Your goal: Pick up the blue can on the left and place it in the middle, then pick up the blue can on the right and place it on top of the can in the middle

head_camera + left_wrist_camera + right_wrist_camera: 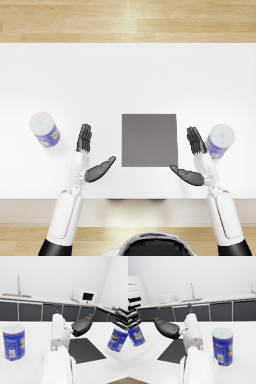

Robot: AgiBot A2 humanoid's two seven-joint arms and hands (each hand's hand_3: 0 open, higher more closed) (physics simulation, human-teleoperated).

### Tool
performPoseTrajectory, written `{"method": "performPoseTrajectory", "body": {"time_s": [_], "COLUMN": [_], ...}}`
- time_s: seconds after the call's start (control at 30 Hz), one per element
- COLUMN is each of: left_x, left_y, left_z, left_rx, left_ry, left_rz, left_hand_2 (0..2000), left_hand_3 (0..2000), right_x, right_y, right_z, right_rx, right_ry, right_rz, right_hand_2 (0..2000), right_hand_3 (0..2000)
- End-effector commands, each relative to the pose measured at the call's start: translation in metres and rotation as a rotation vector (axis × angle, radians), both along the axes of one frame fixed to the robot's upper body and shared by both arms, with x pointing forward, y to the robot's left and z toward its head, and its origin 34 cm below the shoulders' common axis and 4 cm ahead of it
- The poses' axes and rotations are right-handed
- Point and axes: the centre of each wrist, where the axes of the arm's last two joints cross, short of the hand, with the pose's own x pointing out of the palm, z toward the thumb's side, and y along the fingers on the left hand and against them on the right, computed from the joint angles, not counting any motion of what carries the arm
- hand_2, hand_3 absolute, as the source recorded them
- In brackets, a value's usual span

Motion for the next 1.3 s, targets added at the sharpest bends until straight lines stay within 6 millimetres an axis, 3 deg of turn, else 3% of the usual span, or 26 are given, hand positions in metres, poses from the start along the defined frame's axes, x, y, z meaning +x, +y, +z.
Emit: {"method": "performPoseTrajectory", "body": {"time_s": [0.03, 0.7, 0.77, 0.9, 1.1, 1.3], "left_x": [0.000, 0.001, 0.000, 0.006, 0.007, 0.011], "left_y": [0.000, -0.006, -0.003, 0.017, 0.053, 0.083], "left_z": [0.000, -0.006, 0.006, 0.032, 0.059, 0.056], "left_rx": [0.000, 0.007, -0.013, -0.013, 0.211, 0.282], "left_ry": [0.000, 0.024, -0.082, -0.237, -0.392, -0.366], "left_rz": [0.000, -0.021, -0.043, 0.033, 0.270, 0.422], "left_hand_2": [0, 0, 0, 0, 0, 0], "left_hand_3": [0, 0, 0, 0, 0, 0], "right_x": [0.000, 0.001, -0.002, -0.006, -0.013, -0.017], "right_y": [0.000, 0.006, 0.002, -0.010, -0.039, -0.056], "right_z": [0.000, -0.006, 0.006, 0.019, 0.042, 0.038], "right_rx": [0.000, -0.007, 0.043, 0.091, -0.108, -0.188], "right_ry": [0.000, 0.024, -0.057, -0.138, -0.320, -0.321], "right_rz": [0.000, 0.021, -0.046, -0.134, -0.362, -0.474], "right_hand_2": [0, 0, 0, 0, 0, 0], "right_hand_3": [0, 0, 0, 0, 0, 0]}}
